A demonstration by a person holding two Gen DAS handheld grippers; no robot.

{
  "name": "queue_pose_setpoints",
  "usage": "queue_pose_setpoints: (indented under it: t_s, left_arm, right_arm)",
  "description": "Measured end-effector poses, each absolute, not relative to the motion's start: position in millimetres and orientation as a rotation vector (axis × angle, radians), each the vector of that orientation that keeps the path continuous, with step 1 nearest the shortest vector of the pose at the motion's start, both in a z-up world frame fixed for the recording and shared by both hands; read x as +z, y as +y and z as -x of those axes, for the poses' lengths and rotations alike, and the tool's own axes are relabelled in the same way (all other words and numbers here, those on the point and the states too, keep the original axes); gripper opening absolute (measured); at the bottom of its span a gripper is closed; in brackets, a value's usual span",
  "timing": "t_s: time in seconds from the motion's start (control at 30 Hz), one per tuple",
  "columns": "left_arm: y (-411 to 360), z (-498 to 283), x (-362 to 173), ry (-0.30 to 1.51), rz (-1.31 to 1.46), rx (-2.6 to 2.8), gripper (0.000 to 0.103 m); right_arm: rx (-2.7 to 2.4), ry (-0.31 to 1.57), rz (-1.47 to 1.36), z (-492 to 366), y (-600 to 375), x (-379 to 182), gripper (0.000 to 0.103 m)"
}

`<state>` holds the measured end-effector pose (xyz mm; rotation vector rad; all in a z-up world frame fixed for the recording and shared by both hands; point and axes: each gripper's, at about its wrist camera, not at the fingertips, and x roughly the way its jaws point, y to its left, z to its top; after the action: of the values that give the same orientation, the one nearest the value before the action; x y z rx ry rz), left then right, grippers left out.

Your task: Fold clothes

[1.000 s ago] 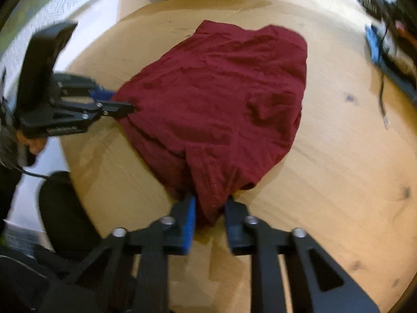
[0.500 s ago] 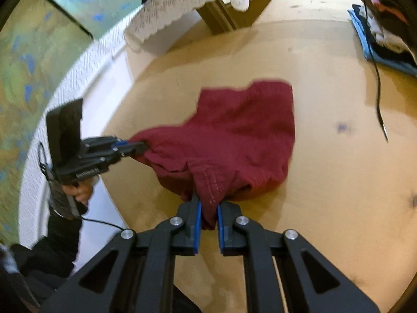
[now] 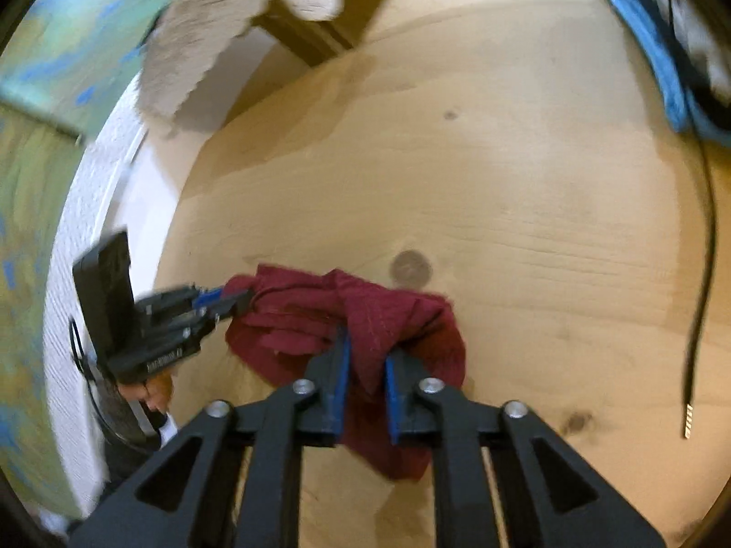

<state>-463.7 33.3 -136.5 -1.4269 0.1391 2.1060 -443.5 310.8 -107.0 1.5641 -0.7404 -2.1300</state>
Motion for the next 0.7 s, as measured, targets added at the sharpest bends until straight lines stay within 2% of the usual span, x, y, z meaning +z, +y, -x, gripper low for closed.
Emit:
queue_pose_setpoints:
  t_s: [0.07, 0.13, 0.2, 0.4, 0.47, 0.63, 0.7]
  left_arm:
    - [27, 466, -132, 0.102, 1.425, 2.122, 0.018]
    - [21, 465, -122, 0.103, 1.403, 2.161, 0.034]
    - [11, 459, -105, 0.126, 1.351, 2.229, 0.034]
    - [-3, 421, -65, 0.224, 1.166, 2.331, 0.034]
    - [9, 413, -74, 0.237, 1.179, 2.235, 0.034]
    - [50, 417, -121, 0.308, 1.274, 2.119, 0.034]
    - [58, 424, -143, 0.401, 1.326, 2.146, 0.034]
  right_arm:
    - [-2.081, -0.823, -1.549, 446, 320, -107, 0.028]
    - [-2.110, -0.807, -1.502, 441, 324, -96, 0.036]
    - [-2.216, -0.722, -1.451, 429, 327, -75, 0.040]
    - [-2.430, -0.314, -1.291, 387, 291, -42, 0.038]
    - [-2.399, -0.206, -1.304, 382, 269, -49, 0.033]
    - [-2.425, -0.017, -1.398, 395, 236, -92, 0.033]
    - [-2.525, 0.059, -1.511, 403, 245, -114, 0.033]
